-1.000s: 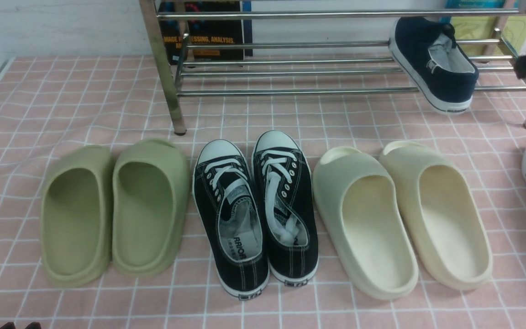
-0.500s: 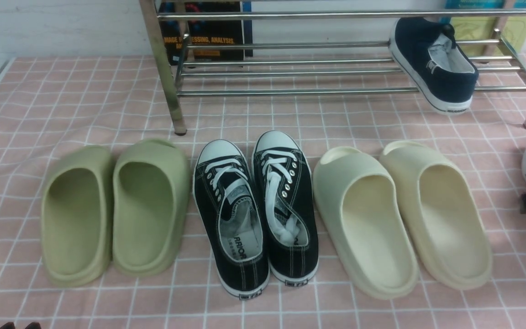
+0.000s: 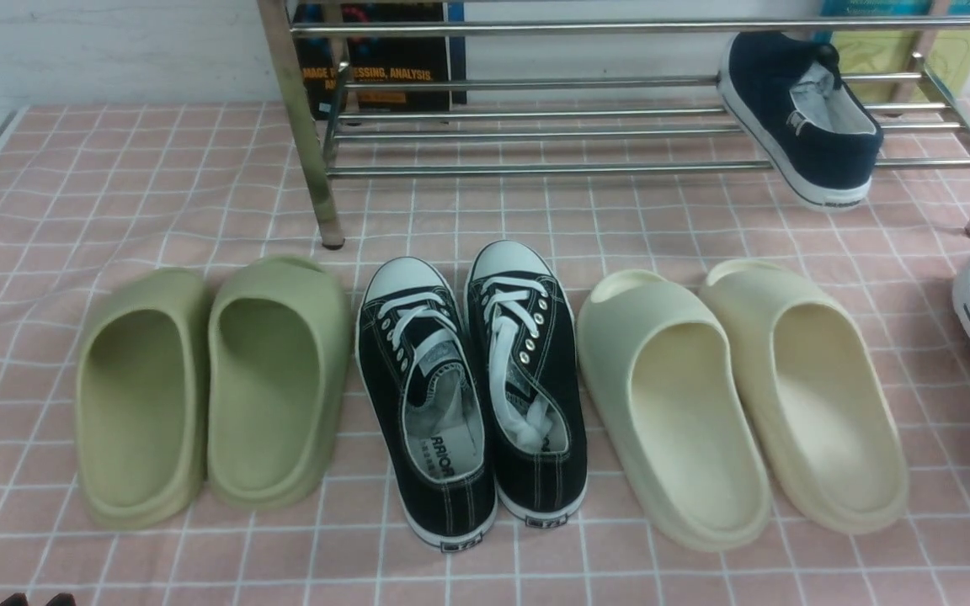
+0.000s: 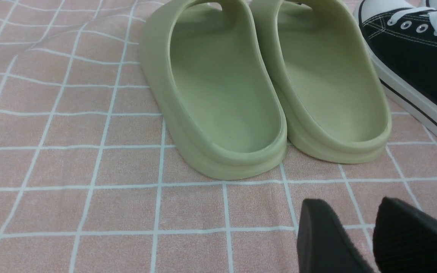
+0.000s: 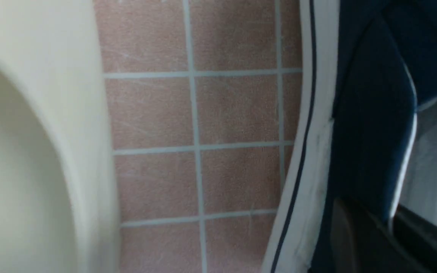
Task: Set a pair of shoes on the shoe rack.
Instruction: Use the right arm to grab the shoe closest to it, then use the right arm to put a shoe into the shoe rack
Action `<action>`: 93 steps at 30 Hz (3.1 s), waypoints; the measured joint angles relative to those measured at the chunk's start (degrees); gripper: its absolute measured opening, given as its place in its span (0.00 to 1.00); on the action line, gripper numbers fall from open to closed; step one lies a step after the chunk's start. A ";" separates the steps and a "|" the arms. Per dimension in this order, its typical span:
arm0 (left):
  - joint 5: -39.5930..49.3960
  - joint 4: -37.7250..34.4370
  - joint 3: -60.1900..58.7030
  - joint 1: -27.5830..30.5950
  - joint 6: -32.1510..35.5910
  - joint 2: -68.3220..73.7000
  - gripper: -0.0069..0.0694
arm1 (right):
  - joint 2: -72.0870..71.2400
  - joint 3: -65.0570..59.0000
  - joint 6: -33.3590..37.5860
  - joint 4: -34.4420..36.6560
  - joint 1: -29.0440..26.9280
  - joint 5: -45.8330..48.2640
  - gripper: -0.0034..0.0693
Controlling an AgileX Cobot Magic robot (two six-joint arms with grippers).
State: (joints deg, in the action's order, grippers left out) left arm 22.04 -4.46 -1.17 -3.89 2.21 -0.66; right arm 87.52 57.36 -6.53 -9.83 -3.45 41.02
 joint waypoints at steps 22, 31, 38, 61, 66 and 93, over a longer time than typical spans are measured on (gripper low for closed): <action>0.00 0.00 0.00 0.00 0.00 0.00 0.41 | 28.31 48.43 28.06 9.19 0.05 2.60 0.08; 0.00 0.00 0.00 0.00 0.00 0.00 0.41 | 32.98 52.00 30.02 8.34 0.07 -0.68 0.08; 0.00 0.00 0.00 0.00 0.00 0.00 0.41 | 31.77 52.12 26.38 3.91 0.07 -1.03 0.08; 0.00 0.00 0.00 0.00 0.00 0.00 0.41 | 35.90 54.28 25.09 6.24 0.25 -5.43 0.08; 0.00 0.00 0.00 0.00 0.00 0.00 0.41 | 36.63 56.29 25.09 6.09 0.20 -4.90 0.08; 0.00 0.00 0.00 0.00 0.00 0.00 0.41 | 39.39 57.31 25.09 18.97 0.01 -4.75 0.31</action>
State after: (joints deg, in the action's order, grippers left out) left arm 22.04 -4.46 -1.17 -3.89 2.21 -0.66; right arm 126.91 114.66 18.56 9.15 -3.44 36.27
